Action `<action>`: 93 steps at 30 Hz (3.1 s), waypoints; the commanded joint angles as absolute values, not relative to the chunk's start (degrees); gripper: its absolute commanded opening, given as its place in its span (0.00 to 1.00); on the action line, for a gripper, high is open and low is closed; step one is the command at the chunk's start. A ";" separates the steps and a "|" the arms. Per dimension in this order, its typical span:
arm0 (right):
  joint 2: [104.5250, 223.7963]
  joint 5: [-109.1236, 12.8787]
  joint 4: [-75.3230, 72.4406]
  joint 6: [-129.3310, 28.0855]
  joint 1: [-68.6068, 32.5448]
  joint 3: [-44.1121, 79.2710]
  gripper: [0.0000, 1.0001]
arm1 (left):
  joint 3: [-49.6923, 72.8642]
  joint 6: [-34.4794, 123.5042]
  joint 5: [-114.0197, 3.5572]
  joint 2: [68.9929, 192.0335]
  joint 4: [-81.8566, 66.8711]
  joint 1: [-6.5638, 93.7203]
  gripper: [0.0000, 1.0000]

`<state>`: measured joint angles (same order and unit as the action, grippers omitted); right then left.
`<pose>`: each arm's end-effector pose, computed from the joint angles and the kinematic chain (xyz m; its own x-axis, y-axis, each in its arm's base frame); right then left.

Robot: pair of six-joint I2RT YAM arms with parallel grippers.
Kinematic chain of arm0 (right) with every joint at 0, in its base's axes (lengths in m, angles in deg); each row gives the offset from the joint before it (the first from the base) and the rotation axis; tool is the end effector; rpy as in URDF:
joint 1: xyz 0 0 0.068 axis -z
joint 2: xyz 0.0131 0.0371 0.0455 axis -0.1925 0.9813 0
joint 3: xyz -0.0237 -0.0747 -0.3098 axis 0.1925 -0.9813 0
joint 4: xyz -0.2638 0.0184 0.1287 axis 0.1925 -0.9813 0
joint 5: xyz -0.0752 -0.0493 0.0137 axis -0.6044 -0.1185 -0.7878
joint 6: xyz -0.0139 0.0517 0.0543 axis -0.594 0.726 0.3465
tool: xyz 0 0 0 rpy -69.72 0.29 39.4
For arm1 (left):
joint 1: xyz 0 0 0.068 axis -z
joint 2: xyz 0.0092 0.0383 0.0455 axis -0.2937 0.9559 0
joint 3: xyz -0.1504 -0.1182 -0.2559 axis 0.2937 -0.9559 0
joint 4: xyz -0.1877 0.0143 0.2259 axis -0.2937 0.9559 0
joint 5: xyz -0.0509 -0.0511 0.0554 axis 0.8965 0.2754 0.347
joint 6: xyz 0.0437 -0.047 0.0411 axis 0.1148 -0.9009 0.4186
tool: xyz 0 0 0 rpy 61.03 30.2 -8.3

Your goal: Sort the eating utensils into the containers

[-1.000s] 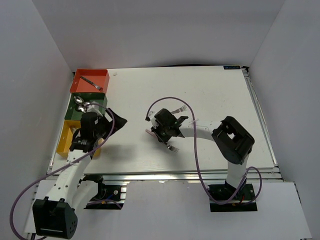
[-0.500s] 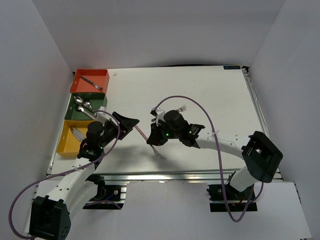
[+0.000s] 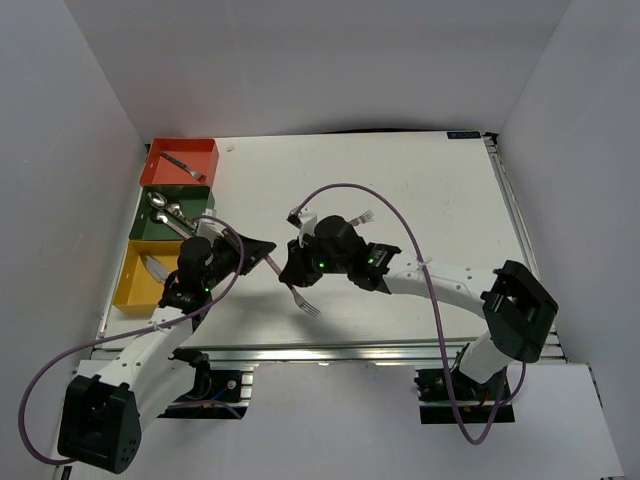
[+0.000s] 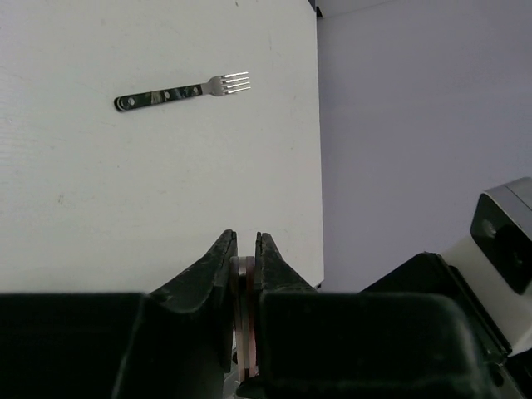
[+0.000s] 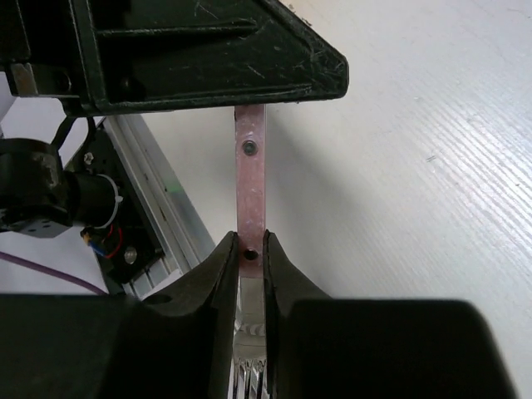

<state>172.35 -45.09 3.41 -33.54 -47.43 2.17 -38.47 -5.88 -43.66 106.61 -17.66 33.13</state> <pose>0.2061 0.3598 0.2846 -0.5751 -0.1772 -0.7986 -0.7579 0.4828 0.4387 0.2127 -0.0840 0.2331 -0.6375 -0.6807 -0.3609 0.0189 0.4545 -0.8906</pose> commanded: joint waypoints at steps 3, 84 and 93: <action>172.30 -51.18 2.23 -34.76 -47.27 6.37 0.36 | -28.88 2.01 -45.46 108.89 -8.94 33.51 0.00; 213.84 -93.47 -55.41 3.11 -31.09 55.13 0.68 | -4.06 31.56 -62.70 109.17 26.86 10.05 0.98; 213.70 -91.10 -50.87 10.94 -30.92 42.07 0.41 | -9.95 32.54 -60.95 106.08 28.80 11.89 0.98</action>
<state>215.13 -90.46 -46.23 5.72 -31.32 48.77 -9.16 31.54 -62.83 107.40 29.07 11.76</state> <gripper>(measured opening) 0.465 0.982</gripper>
